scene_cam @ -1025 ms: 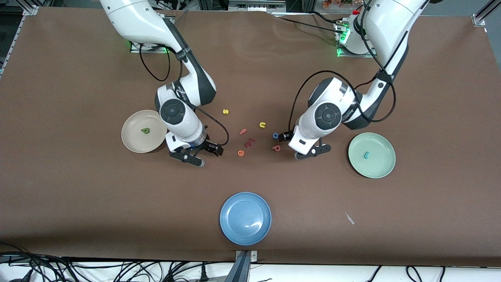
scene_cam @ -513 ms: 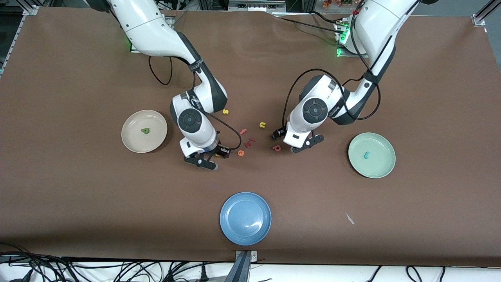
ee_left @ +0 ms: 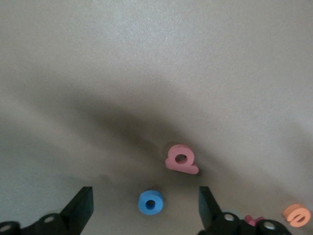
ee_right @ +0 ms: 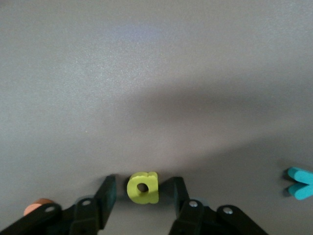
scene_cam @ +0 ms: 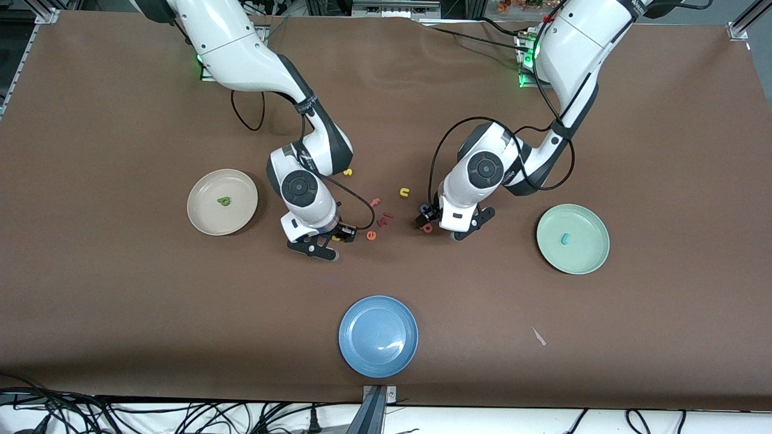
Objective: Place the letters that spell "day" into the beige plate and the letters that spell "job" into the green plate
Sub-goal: 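Grasp the yellow a with the right gripper while the left gripper grasps the blue o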
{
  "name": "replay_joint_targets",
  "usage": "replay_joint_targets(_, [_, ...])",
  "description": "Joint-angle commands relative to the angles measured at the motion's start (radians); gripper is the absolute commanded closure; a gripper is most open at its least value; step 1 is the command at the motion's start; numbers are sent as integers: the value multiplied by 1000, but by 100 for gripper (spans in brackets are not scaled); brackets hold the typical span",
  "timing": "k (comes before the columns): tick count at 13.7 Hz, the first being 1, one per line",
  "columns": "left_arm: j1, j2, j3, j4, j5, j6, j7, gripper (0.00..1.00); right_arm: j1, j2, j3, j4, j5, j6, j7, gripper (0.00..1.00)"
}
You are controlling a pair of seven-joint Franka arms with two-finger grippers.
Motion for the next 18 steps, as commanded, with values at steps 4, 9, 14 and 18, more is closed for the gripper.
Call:
replay_joint_targets(4, [-29,38,3,18,13,10,-36,15,5,-9,-13,25,-15,-37,-3,91])
replay_joint_targets(9, [-47,58,3,29,13,10,-41,25,1,-134,-122,22,-25,-314,-180,91])
replay_joint_targets(14, [-55,84,3,55,13,10,-43,35,-3,-239,-214,-144,-15,-380,-322,90])
replay_joint_targets(18, [-73,104,12,66,18,10,-53,48,-3,-365,-329,-403,-8,-322,-528,90])
